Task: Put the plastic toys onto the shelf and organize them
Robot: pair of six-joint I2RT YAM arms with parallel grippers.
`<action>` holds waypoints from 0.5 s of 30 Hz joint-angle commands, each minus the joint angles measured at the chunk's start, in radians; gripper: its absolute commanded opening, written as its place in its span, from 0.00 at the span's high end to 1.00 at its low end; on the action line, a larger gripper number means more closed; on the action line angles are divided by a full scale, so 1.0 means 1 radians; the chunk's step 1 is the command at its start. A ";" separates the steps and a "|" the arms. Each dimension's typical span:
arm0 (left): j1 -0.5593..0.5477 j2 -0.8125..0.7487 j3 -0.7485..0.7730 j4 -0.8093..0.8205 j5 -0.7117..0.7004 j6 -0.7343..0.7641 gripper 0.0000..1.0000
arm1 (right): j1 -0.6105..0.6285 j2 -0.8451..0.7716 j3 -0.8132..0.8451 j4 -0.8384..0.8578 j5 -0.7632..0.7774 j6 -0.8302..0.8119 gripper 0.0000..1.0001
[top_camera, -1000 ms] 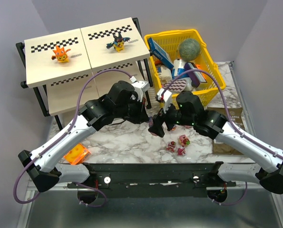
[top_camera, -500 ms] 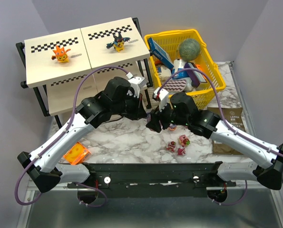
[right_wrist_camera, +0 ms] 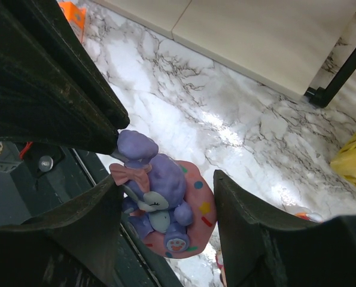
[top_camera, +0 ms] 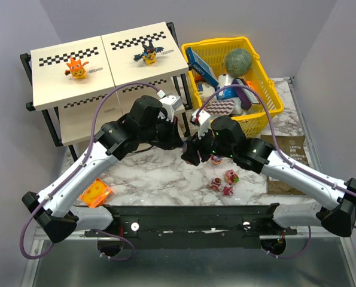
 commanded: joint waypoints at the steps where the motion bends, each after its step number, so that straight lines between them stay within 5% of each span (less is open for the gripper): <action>1: 0.008 -0.031 0.037 -0.002 -0.026 -0.001 0.68 | 0.005 0.022 0.035 0.038 0.008 0.047 0.92; 5: 0.009 -0.065 0.045 -0.001 -0.081 0.017 0.38 | 0.005 0.044 0.074 0.036 0.008 0.097 0.94; 12: 0.012 -0.172 0.045 -0.021 -0.357 0.056 0.12 | 0.004 0.096 0.153 0.041 0.037 0.162 0.95; 15: 0.011 -0.266 0.000 0.014 -0.473 0.063 0.09 | 0.005 0.137 0.200 0.043 0.055 0.180 0.95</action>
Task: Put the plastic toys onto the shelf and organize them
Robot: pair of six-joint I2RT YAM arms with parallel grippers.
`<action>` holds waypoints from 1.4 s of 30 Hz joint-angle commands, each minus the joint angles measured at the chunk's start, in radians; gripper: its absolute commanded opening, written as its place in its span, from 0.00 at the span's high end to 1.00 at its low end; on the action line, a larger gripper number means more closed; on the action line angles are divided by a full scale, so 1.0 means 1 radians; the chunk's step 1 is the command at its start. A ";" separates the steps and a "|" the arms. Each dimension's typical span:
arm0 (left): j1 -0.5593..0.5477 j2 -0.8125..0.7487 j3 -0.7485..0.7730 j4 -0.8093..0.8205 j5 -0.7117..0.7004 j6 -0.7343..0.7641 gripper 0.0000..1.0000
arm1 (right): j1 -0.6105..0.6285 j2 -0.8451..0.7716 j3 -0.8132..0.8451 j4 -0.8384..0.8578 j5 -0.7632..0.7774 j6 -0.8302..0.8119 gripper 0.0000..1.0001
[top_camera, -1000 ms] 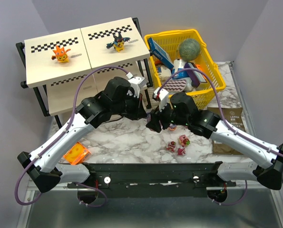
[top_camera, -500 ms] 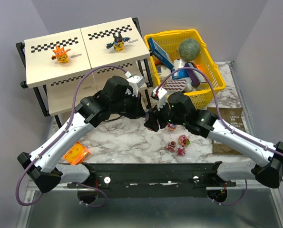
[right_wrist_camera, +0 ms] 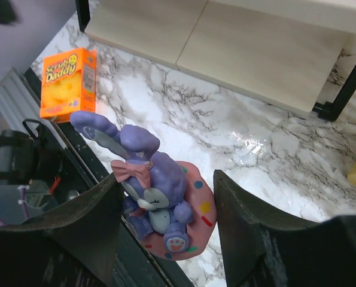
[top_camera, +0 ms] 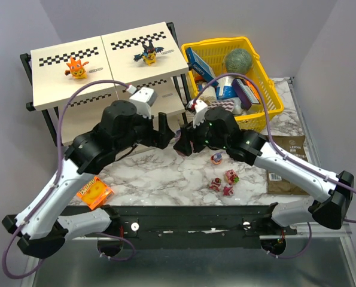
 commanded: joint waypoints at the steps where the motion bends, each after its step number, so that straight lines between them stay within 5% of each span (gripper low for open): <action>1: 0.000 -0.165 -0.033 0.058 -0.245 0.034 0.08 | 0.005 0.065 0.091 0.043 0.048 0.052 0.95; 13: 0.000 -0.471 -0.220 0.173 -0.294 0.071 0.04 | 0.004 0.312 0.352 0.094 0.102 0.138 0.95; 31: 0.000 -0.432 -0.189 0.165 -0.354 0.131 0.01 | -0.093 0.509 0.534 0.154 0.093 0.122 0.96; 42: 0.000 -0.462 -0.246 0.242 -0.392 0.138 0.01 | -0.105 0.501 0.449 0.285 0.164 0.110 0.96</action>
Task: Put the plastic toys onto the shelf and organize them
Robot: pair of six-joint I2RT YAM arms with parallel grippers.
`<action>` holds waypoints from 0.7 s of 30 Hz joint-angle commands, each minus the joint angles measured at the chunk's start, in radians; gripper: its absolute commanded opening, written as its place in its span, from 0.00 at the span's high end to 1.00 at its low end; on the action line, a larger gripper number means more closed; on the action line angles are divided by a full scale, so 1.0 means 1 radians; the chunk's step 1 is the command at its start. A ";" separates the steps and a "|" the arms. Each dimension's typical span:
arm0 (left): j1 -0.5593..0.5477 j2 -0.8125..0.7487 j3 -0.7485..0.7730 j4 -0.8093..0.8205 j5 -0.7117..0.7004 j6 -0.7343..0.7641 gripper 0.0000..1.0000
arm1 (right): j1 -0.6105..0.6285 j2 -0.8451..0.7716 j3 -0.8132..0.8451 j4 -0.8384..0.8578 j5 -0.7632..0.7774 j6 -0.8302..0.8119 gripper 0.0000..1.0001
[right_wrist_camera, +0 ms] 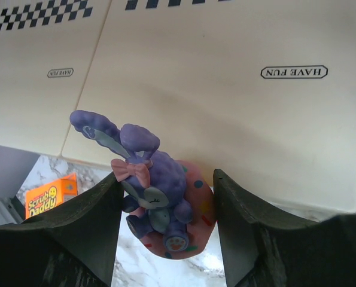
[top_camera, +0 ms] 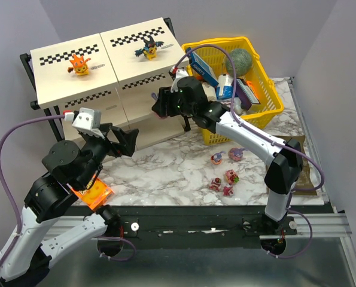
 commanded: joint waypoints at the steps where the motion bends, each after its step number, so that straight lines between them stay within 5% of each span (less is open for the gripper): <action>1: 0.000 -0.017 -0.021 0.056 -0.058 0.017 0.01 | -0.003 -0.021 -0.053 0.165 0.064 -0.008 0.96; 21: 0.000 0.003 -0.038 0.033 -0.043 0.025 0.01 | 0.024 0.072 -0.066 0.352 0.247 -0.077 0.88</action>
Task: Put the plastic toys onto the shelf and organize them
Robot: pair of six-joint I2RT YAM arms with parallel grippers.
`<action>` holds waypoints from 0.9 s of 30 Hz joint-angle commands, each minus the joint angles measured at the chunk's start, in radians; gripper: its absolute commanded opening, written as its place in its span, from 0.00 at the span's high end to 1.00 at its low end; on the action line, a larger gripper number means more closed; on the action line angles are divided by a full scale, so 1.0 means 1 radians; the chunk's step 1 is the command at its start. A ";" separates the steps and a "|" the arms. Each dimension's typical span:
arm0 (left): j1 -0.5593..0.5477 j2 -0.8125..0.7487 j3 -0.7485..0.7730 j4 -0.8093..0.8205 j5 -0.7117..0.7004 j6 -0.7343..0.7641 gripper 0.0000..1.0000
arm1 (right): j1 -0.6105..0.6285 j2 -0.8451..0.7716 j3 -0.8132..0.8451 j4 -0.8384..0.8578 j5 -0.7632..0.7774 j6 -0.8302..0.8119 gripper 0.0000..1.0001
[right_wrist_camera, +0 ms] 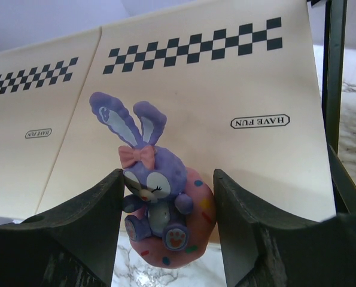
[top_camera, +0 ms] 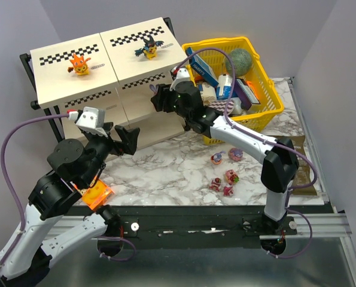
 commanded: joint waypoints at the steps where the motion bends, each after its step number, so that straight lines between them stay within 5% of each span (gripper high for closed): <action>1: -0.001 -0.005 -0.013 -0.001 -0.020 0.010 0.01 | 0.018 0.041 0.014 0.082 0.072 -0.048 0.88; 14: -0.001 -0.007 -0.013 -0.018 -0.014 0.013 0.01 | 0.027 0.078 -0.020 0.189 0.116 -0.056 0.88; 27: 0.001 0.002 -0.007 -0.024 -0.014 0.009 0.01 | 0.027 0.081 -0.025 0.195 0.119 -0.045 0.49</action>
